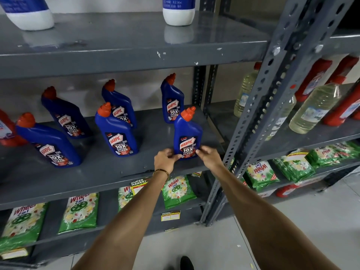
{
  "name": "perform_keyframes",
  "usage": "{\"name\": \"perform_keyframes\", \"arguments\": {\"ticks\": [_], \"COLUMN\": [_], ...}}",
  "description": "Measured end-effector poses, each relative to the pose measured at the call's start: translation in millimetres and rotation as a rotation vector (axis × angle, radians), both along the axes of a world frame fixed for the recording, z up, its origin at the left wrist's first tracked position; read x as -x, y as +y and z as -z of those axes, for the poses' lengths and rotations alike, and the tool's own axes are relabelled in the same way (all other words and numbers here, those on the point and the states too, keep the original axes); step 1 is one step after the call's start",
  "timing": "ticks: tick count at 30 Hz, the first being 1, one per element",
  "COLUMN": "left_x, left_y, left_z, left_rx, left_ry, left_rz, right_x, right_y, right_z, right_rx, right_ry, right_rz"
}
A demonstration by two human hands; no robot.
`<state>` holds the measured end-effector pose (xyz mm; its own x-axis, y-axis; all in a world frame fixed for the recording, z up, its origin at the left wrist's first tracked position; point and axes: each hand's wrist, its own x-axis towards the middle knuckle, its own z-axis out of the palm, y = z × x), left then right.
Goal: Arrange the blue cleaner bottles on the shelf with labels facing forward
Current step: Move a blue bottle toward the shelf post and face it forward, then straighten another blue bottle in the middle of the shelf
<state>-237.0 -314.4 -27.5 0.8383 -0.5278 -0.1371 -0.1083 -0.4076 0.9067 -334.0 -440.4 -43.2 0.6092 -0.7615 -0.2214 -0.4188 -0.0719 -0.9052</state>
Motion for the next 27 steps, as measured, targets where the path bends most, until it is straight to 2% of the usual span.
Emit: {"name": "perform_keyframes", "arguments": {"ticks": [23, 27], "left_x": [8.4, 2.2], "left_y": [11.1, 19.9], "left_z": [1.4, 3.8], "left_rx": [-0.047, -0.043], "left_ry": [-0.03, 0.012], "left_rz": [0.062, 0.061], "right_x": [13.1, 11.2], "right_y": [12.7, 16.2], "right_z": [-7.8, -3.6], "right_rx": [-0.021, -0.055], "right_ry": [-0.002, 0.016], "right_rz": [-0.013, 0.051]}}
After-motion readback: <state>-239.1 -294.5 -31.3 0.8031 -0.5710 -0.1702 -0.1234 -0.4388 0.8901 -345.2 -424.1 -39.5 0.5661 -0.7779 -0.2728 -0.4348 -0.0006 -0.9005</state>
